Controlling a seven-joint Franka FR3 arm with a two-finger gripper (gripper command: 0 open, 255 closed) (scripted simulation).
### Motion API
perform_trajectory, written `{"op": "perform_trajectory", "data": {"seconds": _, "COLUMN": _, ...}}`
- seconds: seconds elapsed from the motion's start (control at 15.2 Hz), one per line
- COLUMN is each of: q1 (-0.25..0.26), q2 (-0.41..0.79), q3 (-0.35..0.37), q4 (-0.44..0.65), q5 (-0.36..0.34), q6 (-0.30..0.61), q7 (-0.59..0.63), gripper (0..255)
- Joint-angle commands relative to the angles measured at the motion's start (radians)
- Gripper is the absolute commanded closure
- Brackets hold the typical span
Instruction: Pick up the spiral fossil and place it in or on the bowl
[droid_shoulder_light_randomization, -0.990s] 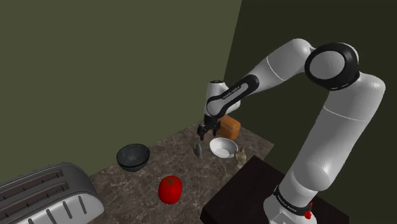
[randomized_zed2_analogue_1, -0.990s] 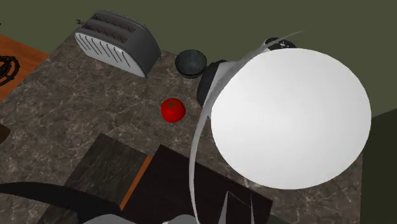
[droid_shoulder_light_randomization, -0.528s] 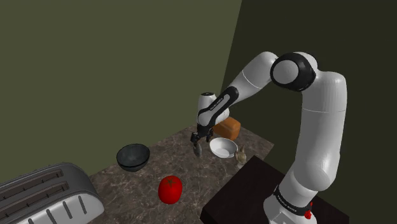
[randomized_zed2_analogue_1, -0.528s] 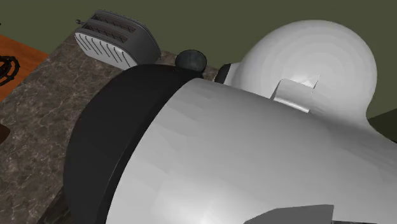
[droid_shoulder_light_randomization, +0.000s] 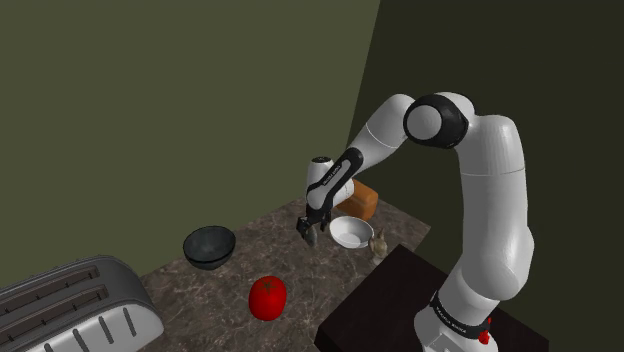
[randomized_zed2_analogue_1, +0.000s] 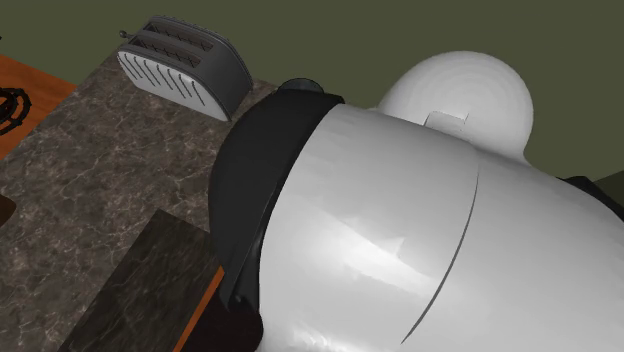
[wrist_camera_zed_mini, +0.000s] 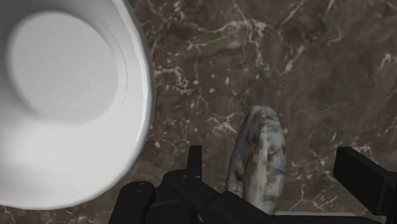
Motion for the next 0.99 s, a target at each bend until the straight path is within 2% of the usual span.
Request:
{"op": "perform_trajectory", "data": {"seconds": 0.0, "q1": -0.001, "q2": 0.023, "q3": -0.001, "q4": 0.007, "q5": 0.000, "q6": 0.017, "q7": -0.001, "gripper": 0}}
{"op": "perform_trajectory", "data": {"seconds": 0.46, "q1": -0.002, "q2": 0.023, "q3": -0.001, "q4": 0.007, "q5": 0.000, "q6": 0.016, "q7": -0.001, "gripper": 0}}
{"op": "perform_trajectory", "data": {"seconds": 0.53, "q1": -0.002, "q2": 0.023, "q3": -0.001, "q4": 0.007, "q5": 0.000, "q6": 0.016, "q7": -0.001, "gripper": 255}}
{"op": "perform_trajectory", "data": {"seconds": 0.92, "q1": -0.001, "q2": 0.023, "q3": -0.001, "q4": 0.007, "q5": 0.000, "q6": 0.017, "q7": -0.001, "gripper": 255}}
